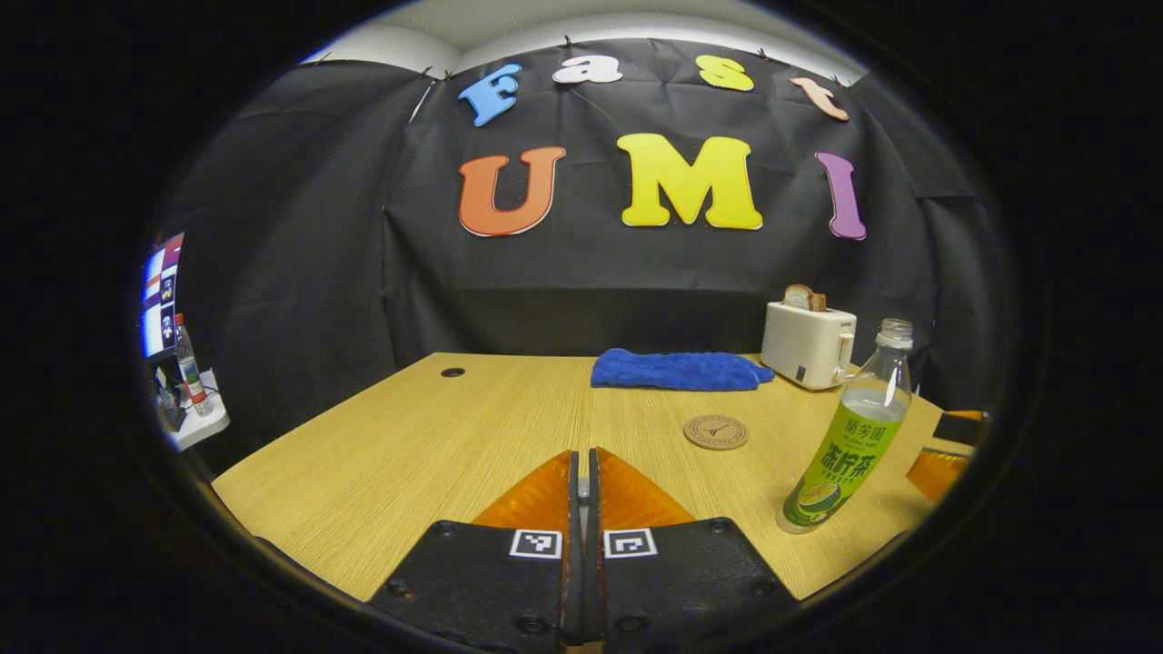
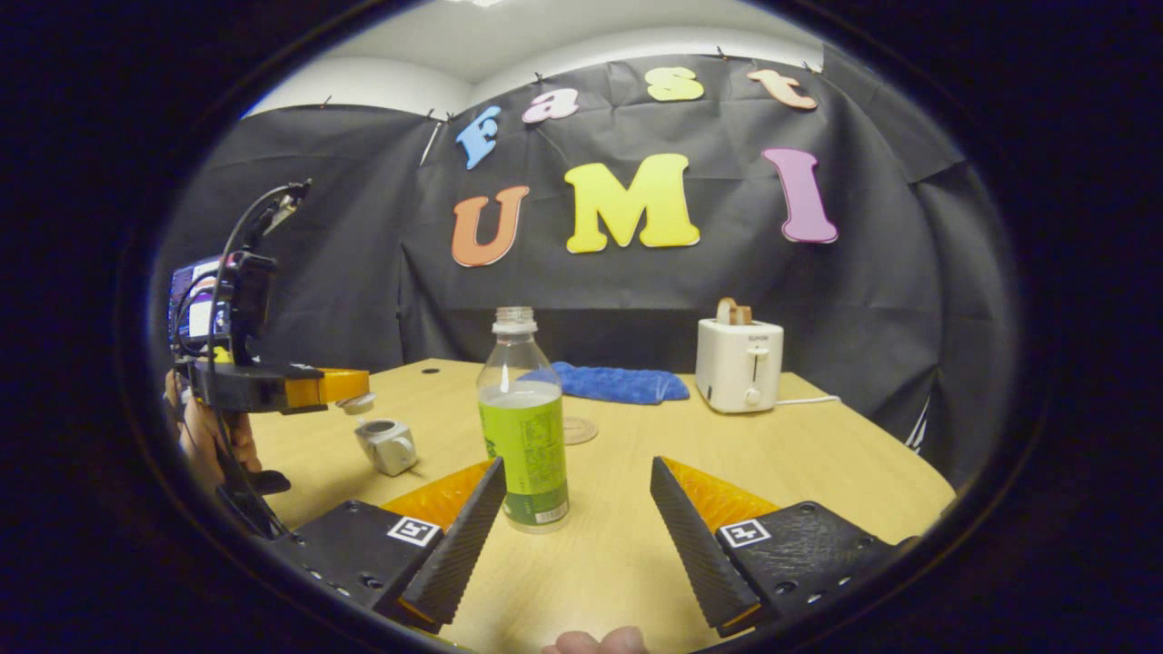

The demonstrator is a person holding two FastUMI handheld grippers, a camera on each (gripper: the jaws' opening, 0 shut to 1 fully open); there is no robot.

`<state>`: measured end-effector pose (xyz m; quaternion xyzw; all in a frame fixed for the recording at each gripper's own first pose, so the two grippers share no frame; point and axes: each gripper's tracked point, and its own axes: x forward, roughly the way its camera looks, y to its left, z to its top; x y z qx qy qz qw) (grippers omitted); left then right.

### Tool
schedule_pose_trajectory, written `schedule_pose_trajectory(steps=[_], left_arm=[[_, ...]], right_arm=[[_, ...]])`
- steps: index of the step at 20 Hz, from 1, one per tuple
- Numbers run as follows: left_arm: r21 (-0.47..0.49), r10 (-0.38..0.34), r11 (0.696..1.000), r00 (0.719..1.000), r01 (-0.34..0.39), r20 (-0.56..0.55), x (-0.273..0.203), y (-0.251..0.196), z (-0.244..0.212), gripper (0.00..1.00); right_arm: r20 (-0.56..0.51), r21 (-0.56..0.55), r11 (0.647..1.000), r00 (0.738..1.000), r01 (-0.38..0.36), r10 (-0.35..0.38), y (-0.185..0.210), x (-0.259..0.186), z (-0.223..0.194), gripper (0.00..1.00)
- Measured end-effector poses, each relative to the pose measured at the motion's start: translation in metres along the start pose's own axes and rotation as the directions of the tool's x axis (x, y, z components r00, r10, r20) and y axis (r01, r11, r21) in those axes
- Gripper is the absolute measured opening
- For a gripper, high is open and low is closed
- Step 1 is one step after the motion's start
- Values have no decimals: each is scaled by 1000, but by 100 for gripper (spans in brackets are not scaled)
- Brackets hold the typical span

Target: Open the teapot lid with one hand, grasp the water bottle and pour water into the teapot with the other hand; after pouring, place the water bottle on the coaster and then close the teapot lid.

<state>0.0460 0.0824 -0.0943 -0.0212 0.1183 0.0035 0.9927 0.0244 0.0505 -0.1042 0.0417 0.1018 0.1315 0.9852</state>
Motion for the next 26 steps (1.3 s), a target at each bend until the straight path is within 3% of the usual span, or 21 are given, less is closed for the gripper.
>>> schedule_pose_trajectory(steps=[5, 9, 19, 21, 22, 26], left_arm=[[-11, 13, 1000, 1000, -12, 24, -27, 10, 5, 2], [-22, 28, 999, 999, -27, 41, -43, 19, 9, 3], [-95, 44, 995, 996, -36, 84, -54, 45, 30, 2], [-94, 48, 995, 995, -39, 91, -53, 49, 31, 2], [-89, 47, 995, 995, -39, 92, -54, 50, 31, 2], [-93, 42, 995, 996, -34, 85, -53, 57, 25, 2]], right_arm=[[-36, 17, 999, 999, -32, 33, 21, 27, -7, 98], [-29, -5, 1000, 999, -29, 29, 35, 47, -6, 93], [-38, 0, 998, 998, 58, -58, 34, 72, -9, 95], [-33, -10, 998, 997, 65, -65, 36, 72, -9, 78], [-39, -19, 998, 997, 61, -61, 37, 71, -7, 74], [-21, -147, 989, 999, 29, -33, 46, 76, 18, 70]])
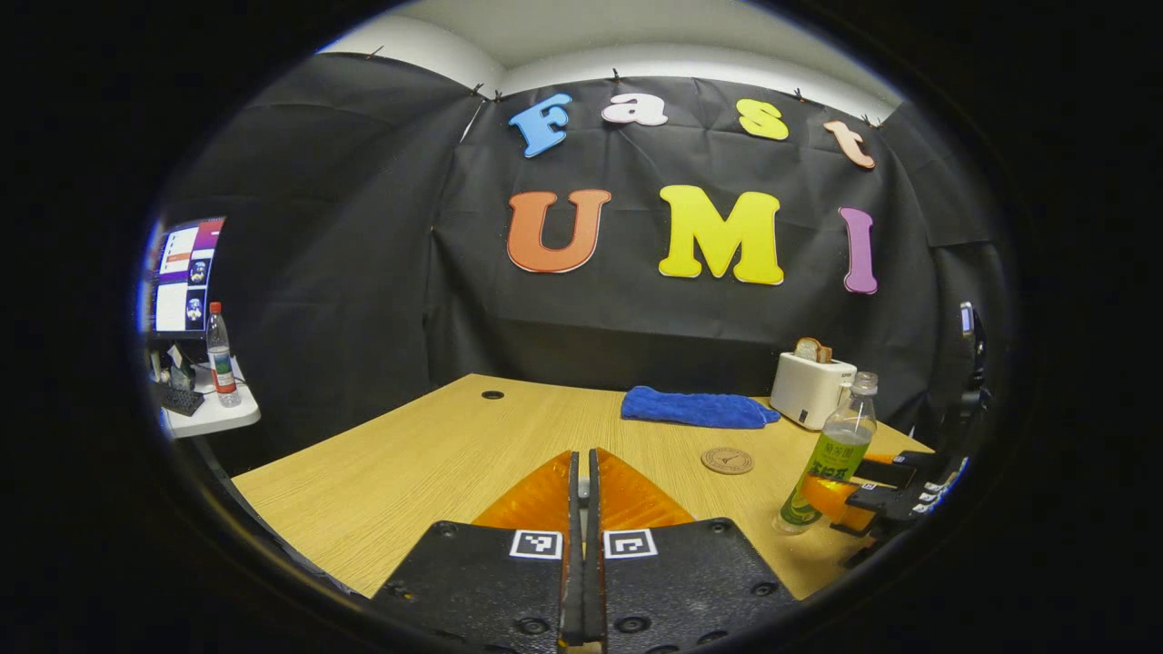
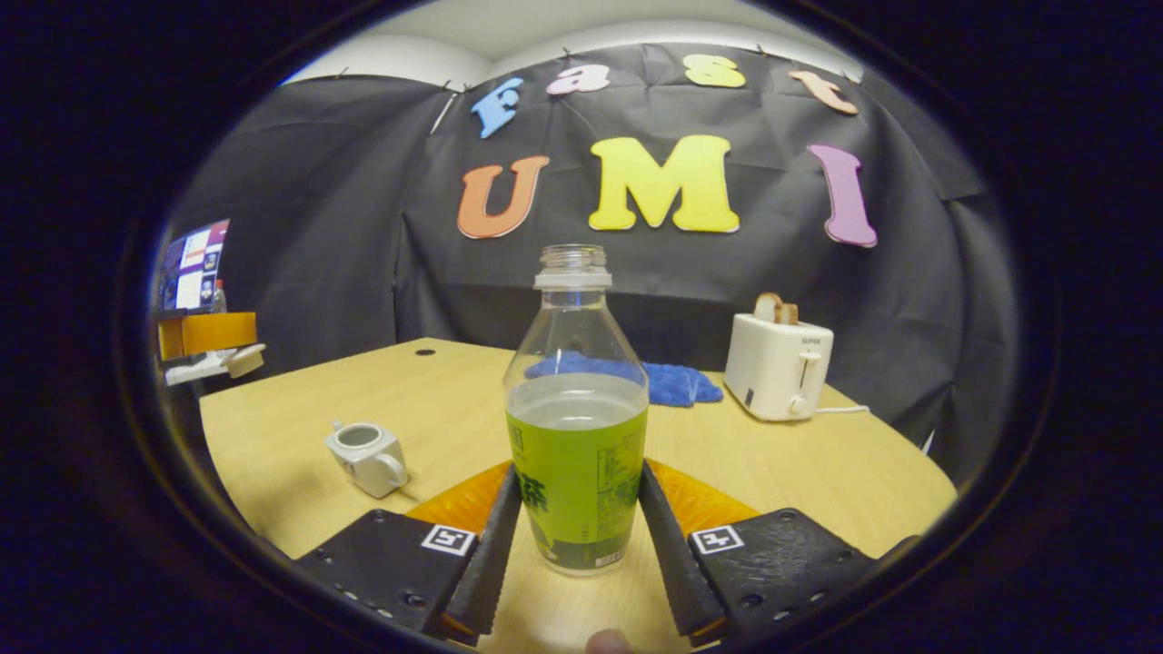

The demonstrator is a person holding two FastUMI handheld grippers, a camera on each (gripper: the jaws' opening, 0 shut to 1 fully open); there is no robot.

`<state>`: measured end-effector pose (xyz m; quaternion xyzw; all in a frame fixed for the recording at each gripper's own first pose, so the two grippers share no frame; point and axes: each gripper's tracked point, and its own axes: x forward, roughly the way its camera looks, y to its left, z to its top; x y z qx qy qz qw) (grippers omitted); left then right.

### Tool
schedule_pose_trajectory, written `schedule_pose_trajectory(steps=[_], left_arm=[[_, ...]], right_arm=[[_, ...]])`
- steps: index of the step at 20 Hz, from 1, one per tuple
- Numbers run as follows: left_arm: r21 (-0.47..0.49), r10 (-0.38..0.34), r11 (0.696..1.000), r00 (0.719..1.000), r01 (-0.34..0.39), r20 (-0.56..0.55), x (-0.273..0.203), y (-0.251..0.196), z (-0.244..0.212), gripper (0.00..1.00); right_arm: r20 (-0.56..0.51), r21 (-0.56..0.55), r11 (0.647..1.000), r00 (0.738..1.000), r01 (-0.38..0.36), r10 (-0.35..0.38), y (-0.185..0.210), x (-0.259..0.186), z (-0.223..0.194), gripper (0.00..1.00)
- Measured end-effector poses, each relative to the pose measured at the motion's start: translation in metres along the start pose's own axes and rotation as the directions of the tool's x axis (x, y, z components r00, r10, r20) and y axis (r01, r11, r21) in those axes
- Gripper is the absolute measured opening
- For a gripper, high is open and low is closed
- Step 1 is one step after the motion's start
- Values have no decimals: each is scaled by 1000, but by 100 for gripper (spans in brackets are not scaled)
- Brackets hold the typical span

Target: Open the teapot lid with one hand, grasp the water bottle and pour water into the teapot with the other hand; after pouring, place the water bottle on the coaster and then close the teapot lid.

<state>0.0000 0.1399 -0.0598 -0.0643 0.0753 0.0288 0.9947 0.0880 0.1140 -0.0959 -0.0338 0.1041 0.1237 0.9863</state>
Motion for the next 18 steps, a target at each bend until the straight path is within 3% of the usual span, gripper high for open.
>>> schedule_pose_trajectory(steps=[5, 10, 13, 18], left_arm=[[26, 3, 1000, 1000, -3, -11, 0, 7, -4, 2], [45, 9, 999, 1000, -8, -9, -2, 13, -2, 2], [49, 19, 999, 1000, -19, -10, -2, 16, -2, 2], [44, 31, 999, 999, -31, -13, -3, 19, -3, 2]], right_arm=[[-53, -284, 957, 998, -48, 34, 7, 14, 16, 70], [-100, -457, 886, 994, -86, 44, 22, 33, 16, 71], [-141, -545, 831, 989, -112, 41, 30, 42, 5, 71], [-115, -703, 705, 993, -89, 11, 39, 52, 8, 71]])
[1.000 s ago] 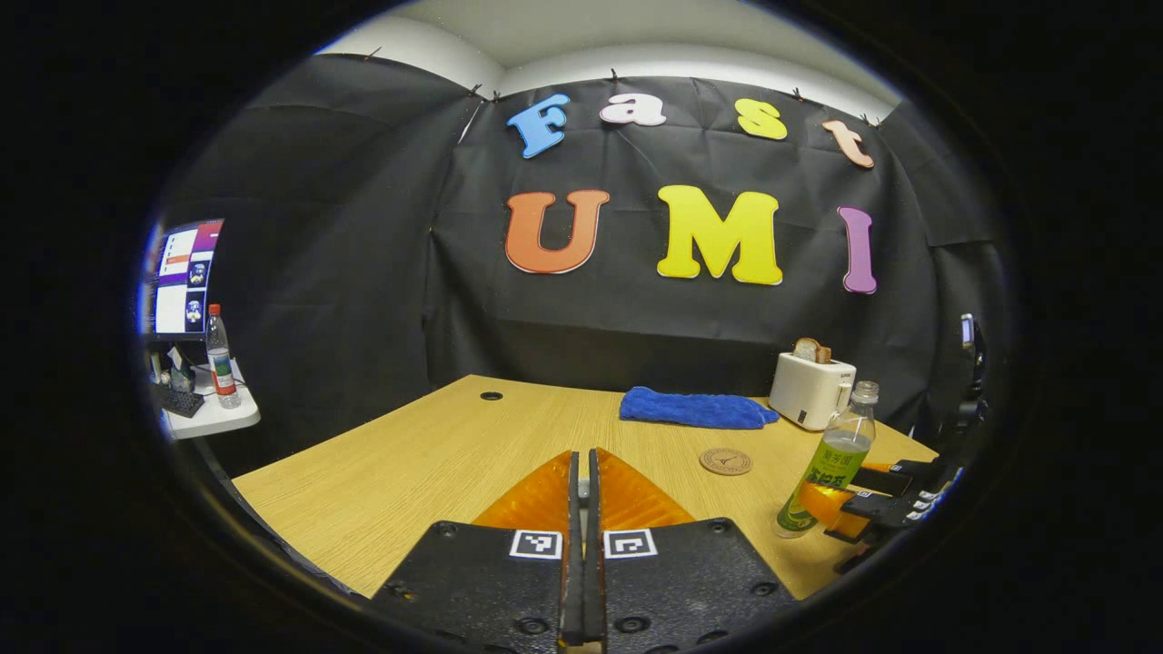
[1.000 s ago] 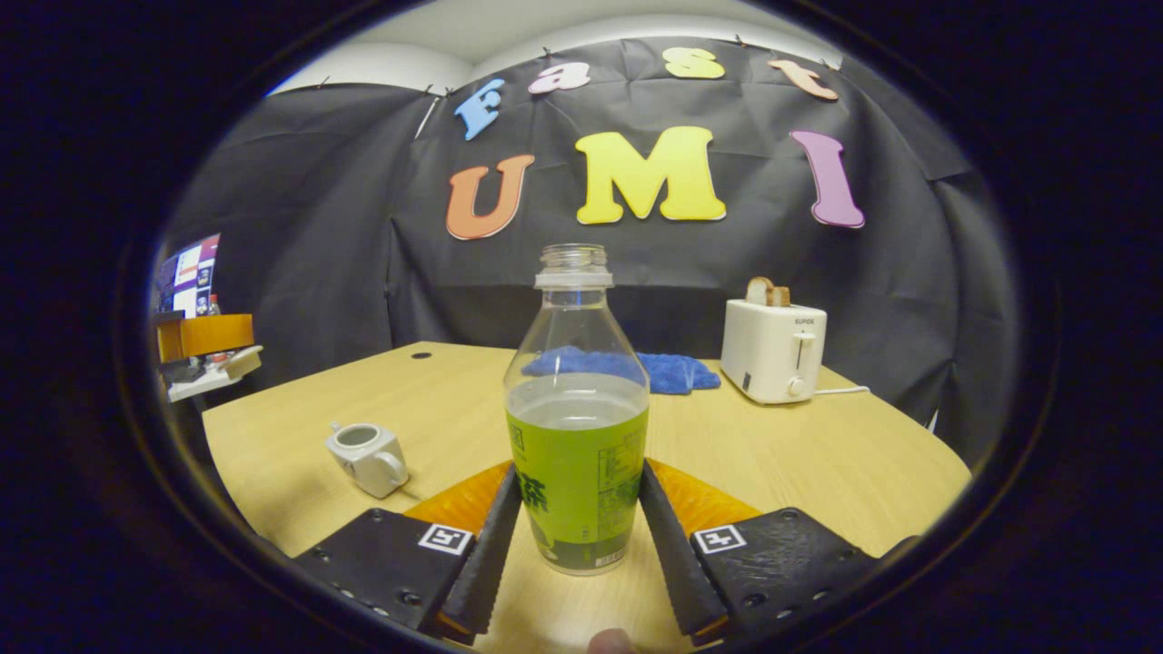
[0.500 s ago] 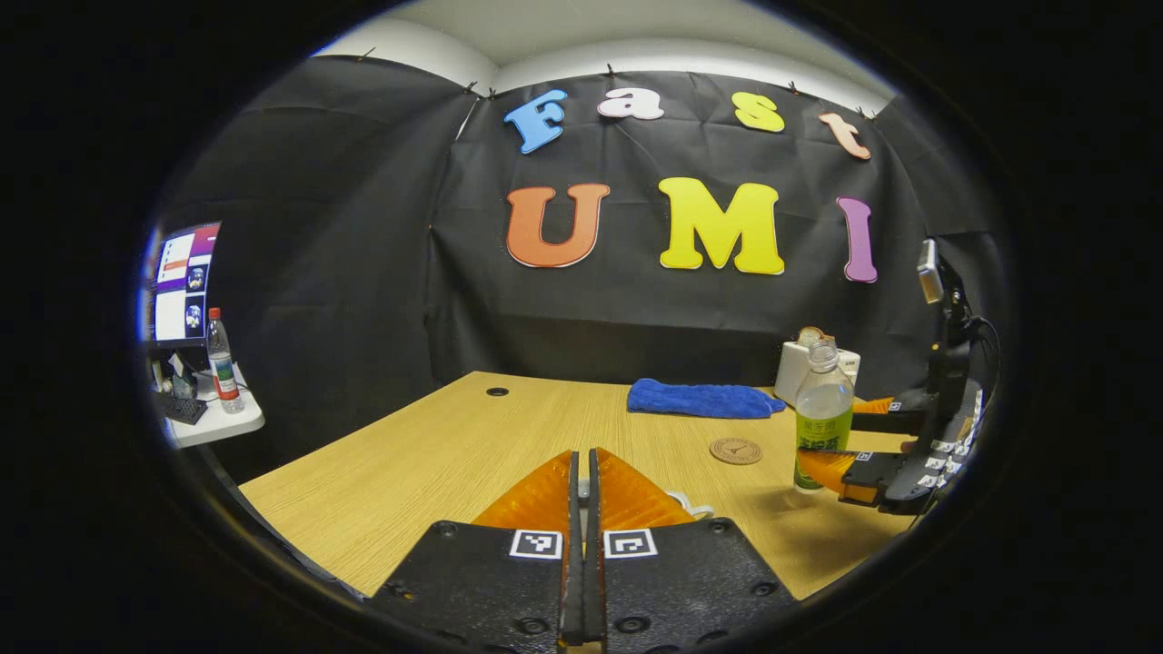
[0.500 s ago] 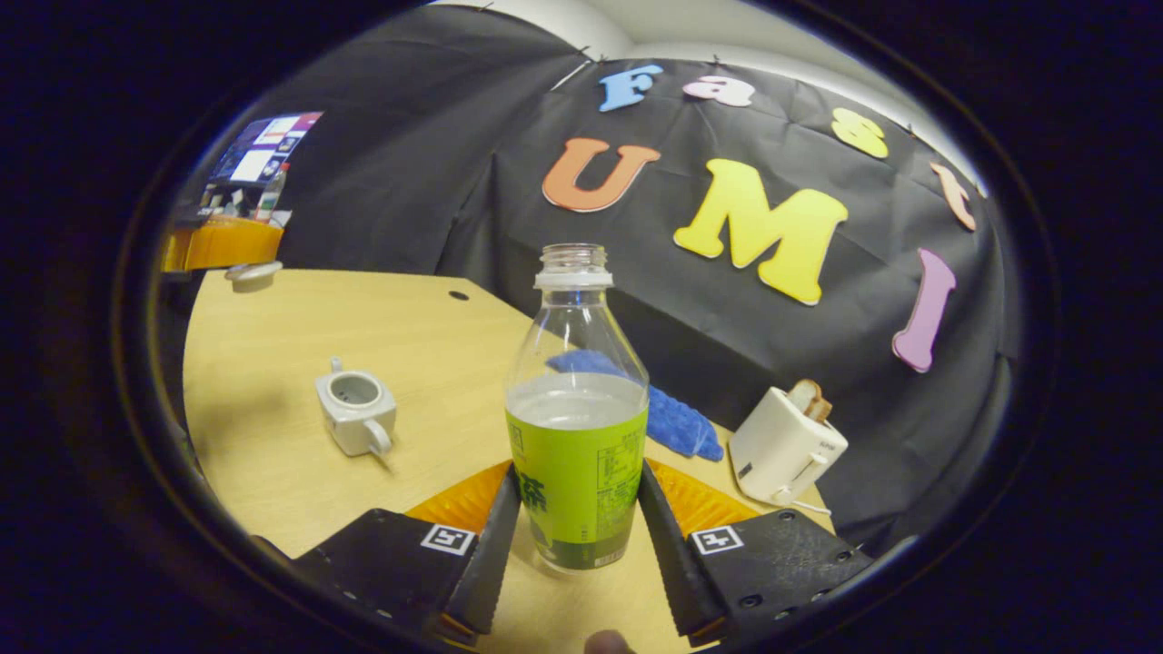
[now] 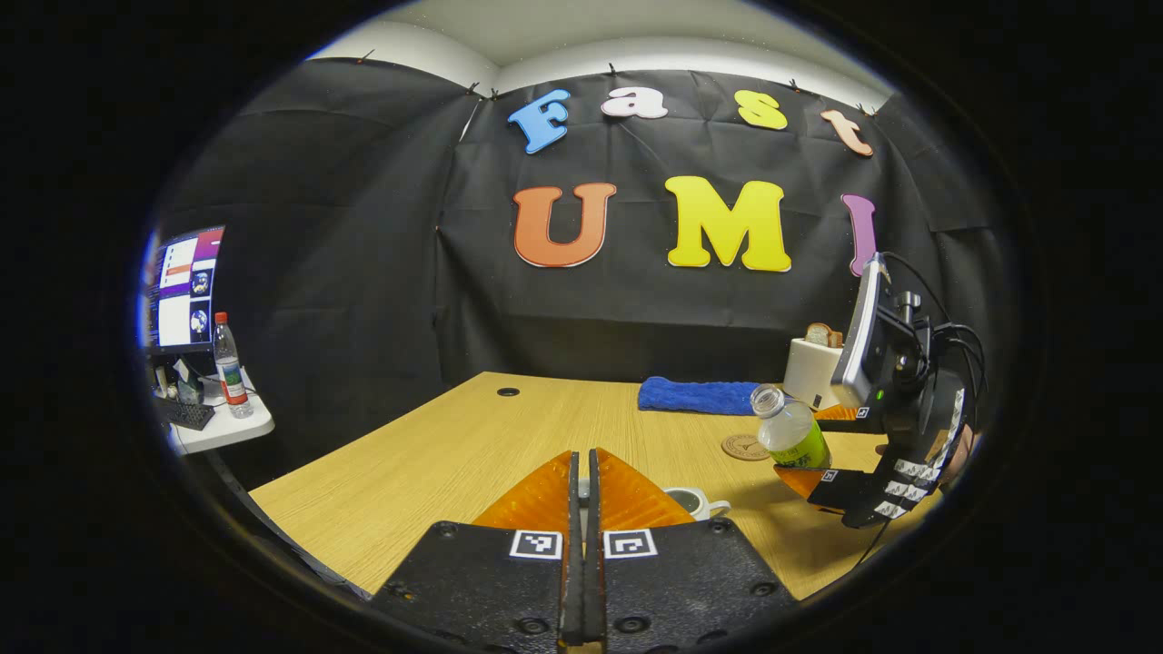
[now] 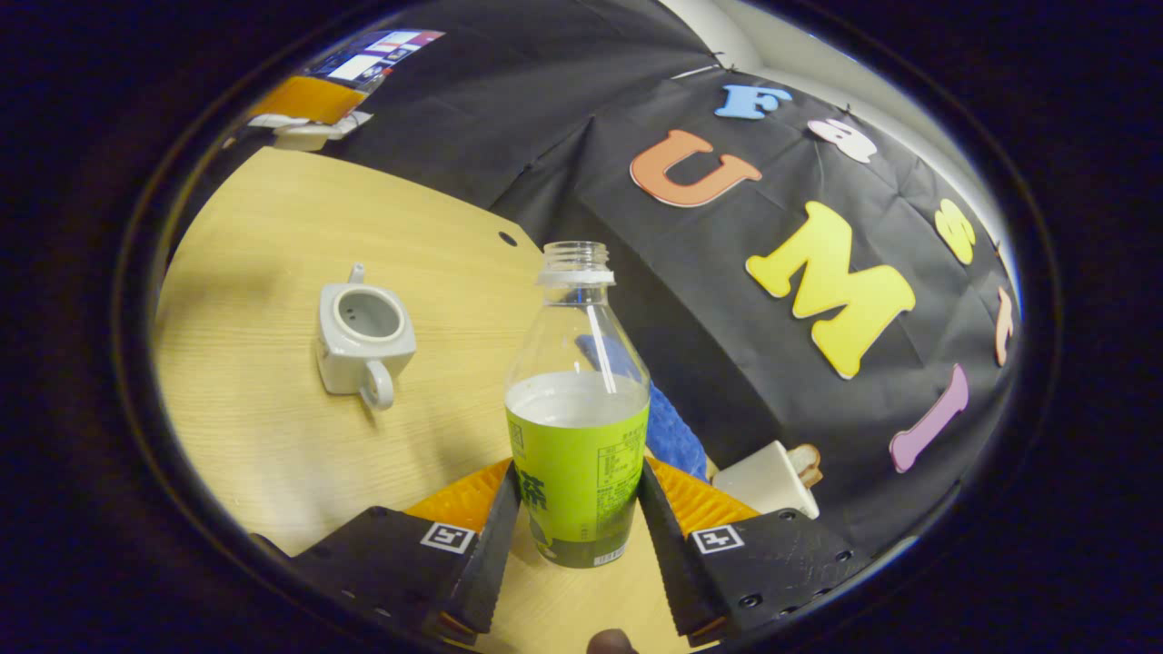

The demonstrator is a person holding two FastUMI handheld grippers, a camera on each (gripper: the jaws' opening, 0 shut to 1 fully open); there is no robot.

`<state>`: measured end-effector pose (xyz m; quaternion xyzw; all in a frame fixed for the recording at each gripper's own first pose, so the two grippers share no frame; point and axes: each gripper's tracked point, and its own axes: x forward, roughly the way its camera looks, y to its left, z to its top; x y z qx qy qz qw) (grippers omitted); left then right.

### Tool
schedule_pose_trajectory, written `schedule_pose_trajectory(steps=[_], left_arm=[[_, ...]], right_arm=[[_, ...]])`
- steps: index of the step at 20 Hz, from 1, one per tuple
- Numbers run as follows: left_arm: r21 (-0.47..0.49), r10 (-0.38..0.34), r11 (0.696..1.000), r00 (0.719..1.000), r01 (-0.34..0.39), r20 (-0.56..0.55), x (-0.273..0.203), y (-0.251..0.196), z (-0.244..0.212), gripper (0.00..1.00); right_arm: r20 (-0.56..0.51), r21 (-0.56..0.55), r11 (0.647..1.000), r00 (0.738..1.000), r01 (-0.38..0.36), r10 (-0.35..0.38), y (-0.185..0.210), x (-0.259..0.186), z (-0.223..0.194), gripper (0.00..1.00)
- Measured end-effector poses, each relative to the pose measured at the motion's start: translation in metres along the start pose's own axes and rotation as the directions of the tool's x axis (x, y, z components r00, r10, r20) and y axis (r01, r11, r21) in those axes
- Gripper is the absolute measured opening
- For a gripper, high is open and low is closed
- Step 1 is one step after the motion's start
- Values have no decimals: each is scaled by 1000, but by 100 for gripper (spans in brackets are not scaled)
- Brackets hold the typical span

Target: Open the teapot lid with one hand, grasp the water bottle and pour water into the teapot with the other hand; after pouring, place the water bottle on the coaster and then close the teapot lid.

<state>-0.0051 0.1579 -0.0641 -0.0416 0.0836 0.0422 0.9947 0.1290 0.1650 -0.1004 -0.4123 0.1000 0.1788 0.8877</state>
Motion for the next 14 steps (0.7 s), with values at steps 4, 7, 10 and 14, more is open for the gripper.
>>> schedule_pose_trajectory(steps=[4, 7, 10, 14], left_arm=[[-4, 13, 1000, 1000, -13, 13, -3, 12, 4, 2], [-17, 29, 999, 1000, -29, 10, -5, 24, 3, 2], [-24, 48, 999, 999, -47, 7, -6, 34, 3, 2], [-26, 52, 998, 999, -52, 12, -8, 39, 5, 2]], right_arm=[[50, -180, 982, 997, 65, -57, -2, 2, 17, 71], [86, -307, 944, 992, 118, -96, -3, 1, 24, 71], [118, -419, 893, 985, 165, -127, -5, -3, 26, 71], [145, -520, 829, 978, 207, -154, -5, -3, 32, 71]])
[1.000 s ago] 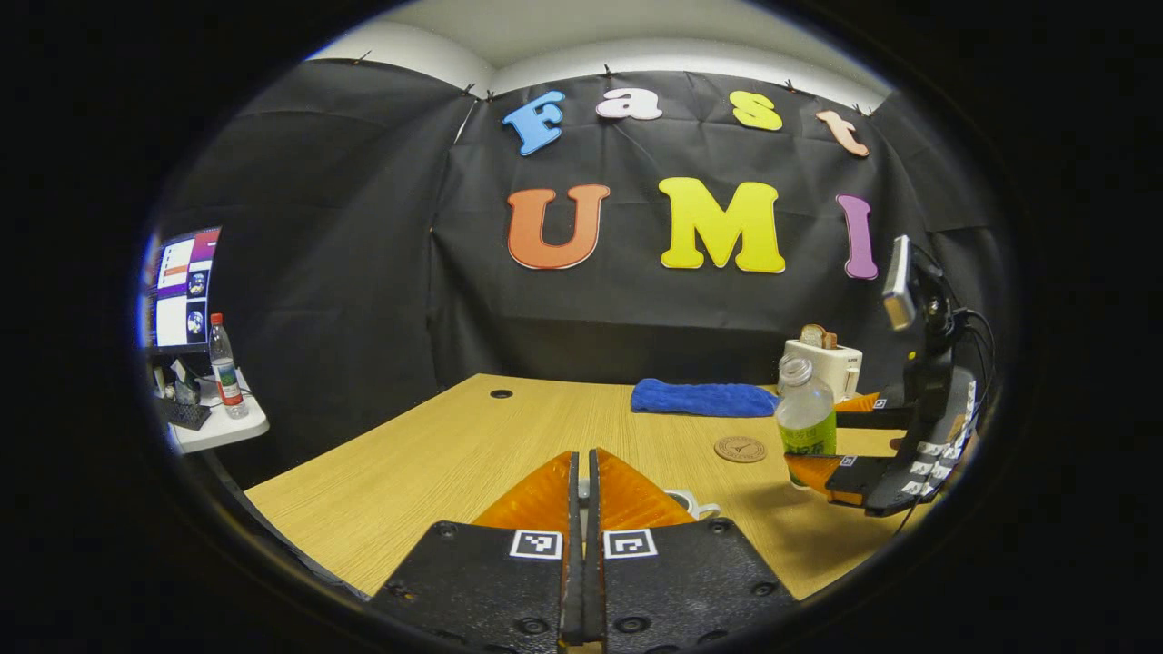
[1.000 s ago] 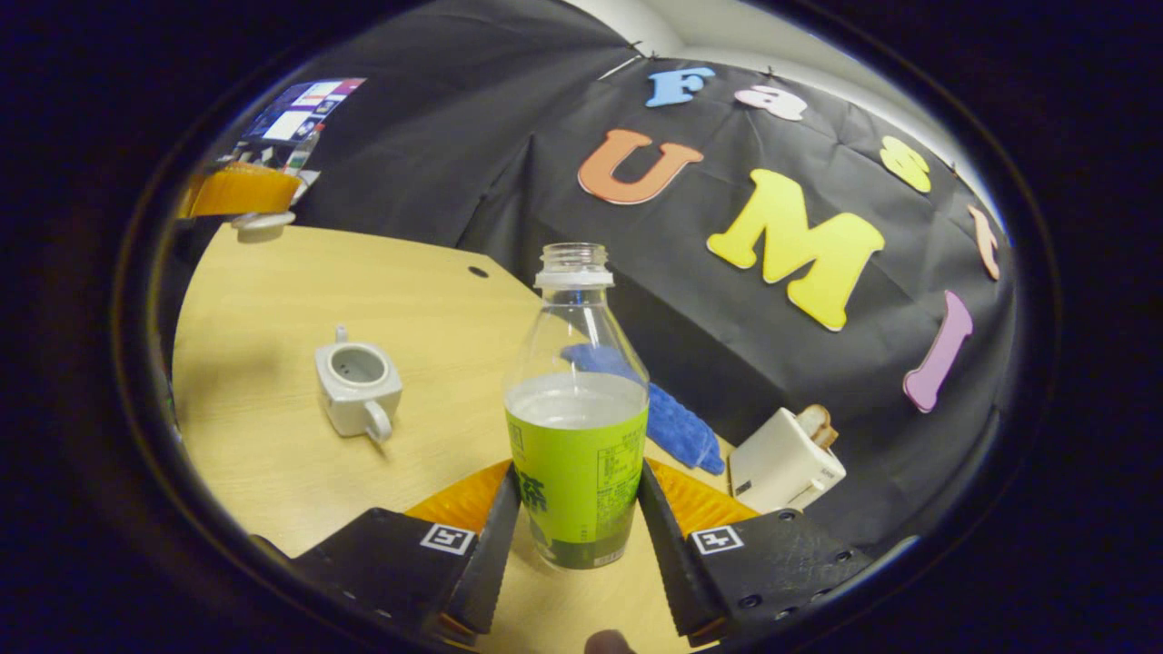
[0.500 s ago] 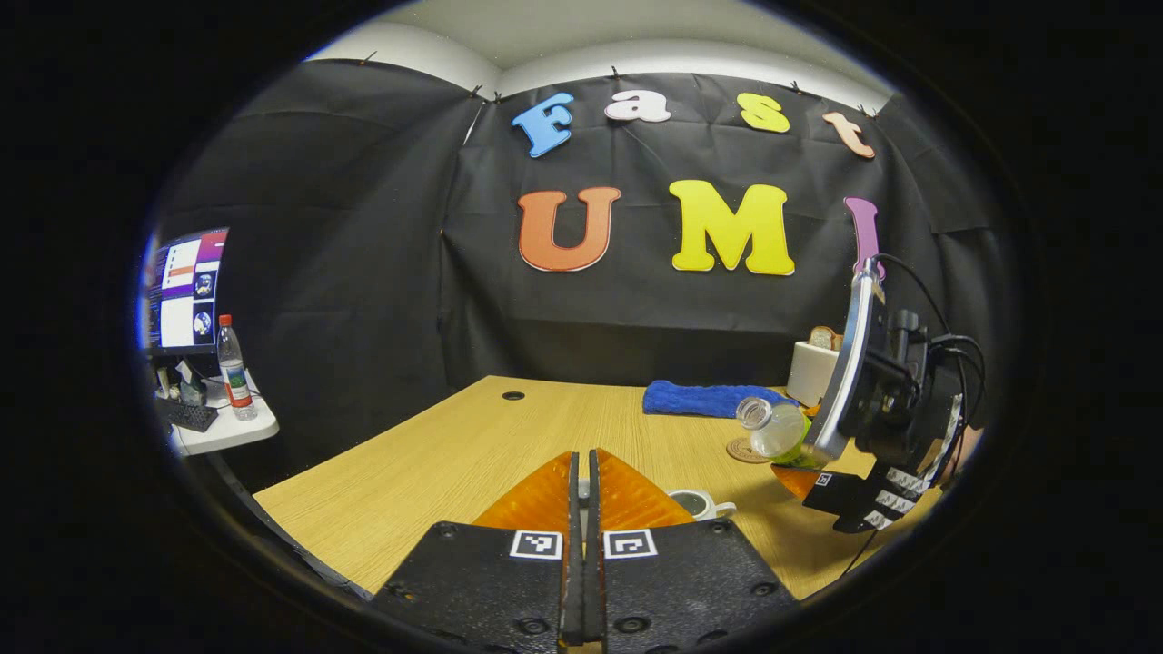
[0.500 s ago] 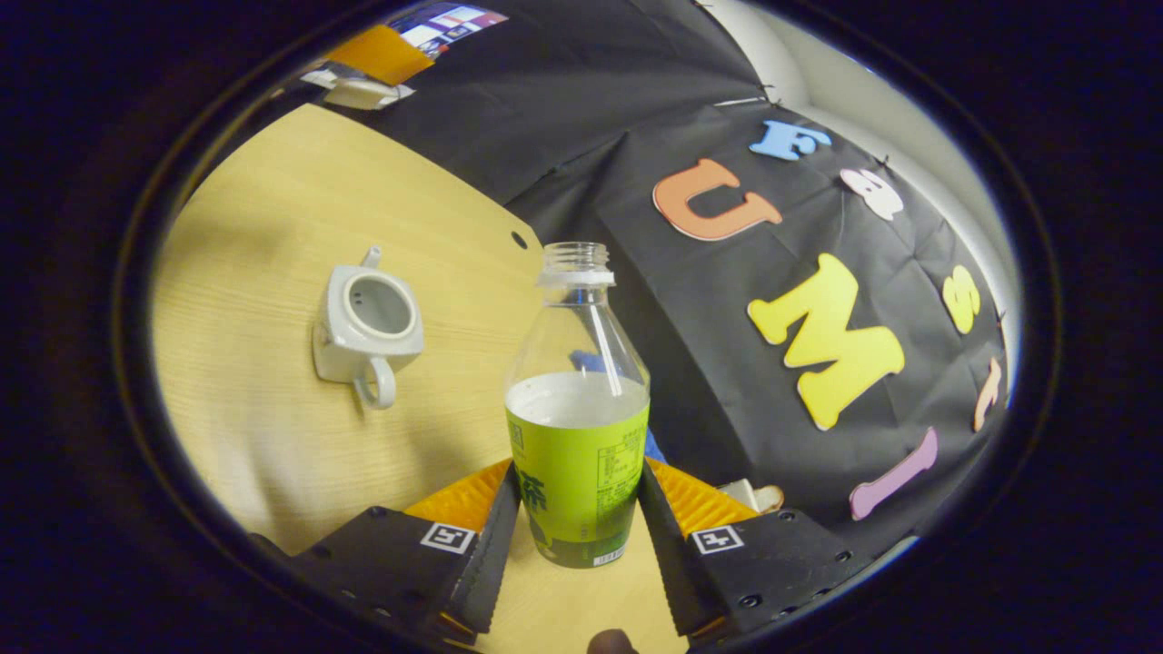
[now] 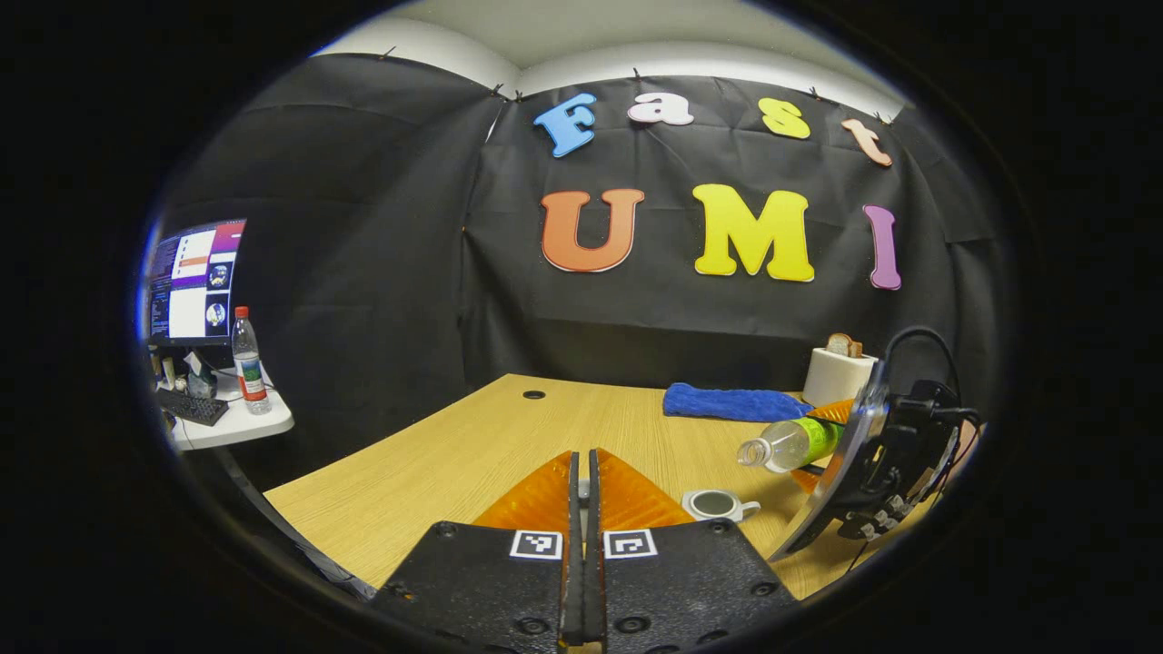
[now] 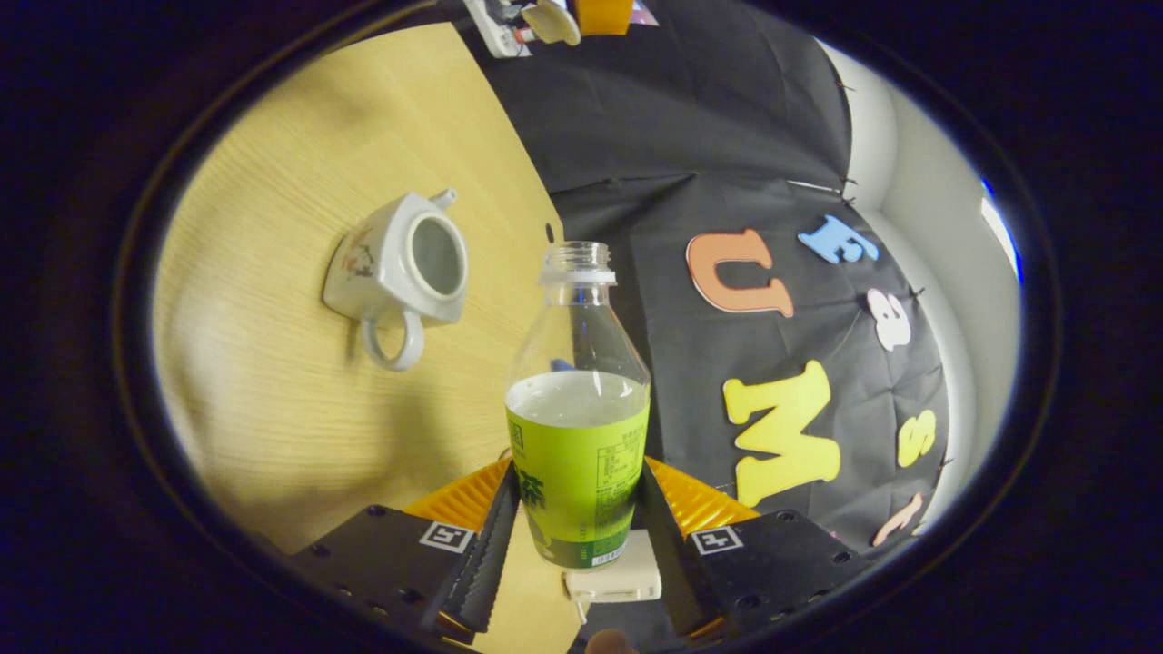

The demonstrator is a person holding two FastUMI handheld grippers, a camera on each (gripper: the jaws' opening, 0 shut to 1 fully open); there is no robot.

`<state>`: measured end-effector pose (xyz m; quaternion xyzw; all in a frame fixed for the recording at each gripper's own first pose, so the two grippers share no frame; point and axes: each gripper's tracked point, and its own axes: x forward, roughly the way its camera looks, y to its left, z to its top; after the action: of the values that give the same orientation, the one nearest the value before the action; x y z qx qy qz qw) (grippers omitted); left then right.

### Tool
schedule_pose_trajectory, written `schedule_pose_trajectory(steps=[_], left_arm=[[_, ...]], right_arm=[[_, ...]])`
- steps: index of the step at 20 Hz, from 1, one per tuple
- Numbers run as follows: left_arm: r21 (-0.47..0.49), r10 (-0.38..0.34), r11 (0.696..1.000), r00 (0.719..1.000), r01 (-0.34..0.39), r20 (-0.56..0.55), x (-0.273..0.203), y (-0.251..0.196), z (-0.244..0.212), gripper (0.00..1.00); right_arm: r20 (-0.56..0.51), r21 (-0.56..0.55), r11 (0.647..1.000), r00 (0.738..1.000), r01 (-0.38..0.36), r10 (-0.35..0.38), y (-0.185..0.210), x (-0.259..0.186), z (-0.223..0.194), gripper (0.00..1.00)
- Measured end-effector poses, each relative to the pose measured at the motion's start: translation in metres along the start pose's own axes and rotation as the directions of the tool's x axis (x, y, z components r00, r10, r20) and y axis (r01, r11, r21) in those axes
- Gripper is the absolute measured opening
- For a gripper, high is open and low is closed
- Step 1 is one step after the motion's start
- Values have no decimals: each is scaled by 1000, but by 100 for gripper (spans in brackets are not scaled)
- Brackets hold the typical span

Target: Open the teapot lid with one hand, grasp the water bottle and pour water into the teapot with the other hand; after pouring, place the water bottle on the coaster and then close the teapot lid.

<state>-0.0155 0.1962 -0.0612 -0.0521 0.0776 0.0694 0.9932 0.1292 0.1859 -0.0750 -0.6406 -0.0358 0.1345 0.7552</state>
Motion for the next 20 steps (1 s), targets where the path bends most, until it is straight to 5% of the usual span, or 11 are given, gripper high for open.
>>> schedule_pose_trajectory(steps=[9, 20], left_arm=[[-10, -3, 1000, 1000, 3, -6, -1, 7, -2, 2], [-12, 1, 1000, 1000, -1, -4, -2, 14, -1, 2]], right_arm=[[26, -220, 974, 999, 49, -44, -5, 3, 10, 72], [30, -443, 892, 996, 86, -81, -16, 10, 10, 72]])
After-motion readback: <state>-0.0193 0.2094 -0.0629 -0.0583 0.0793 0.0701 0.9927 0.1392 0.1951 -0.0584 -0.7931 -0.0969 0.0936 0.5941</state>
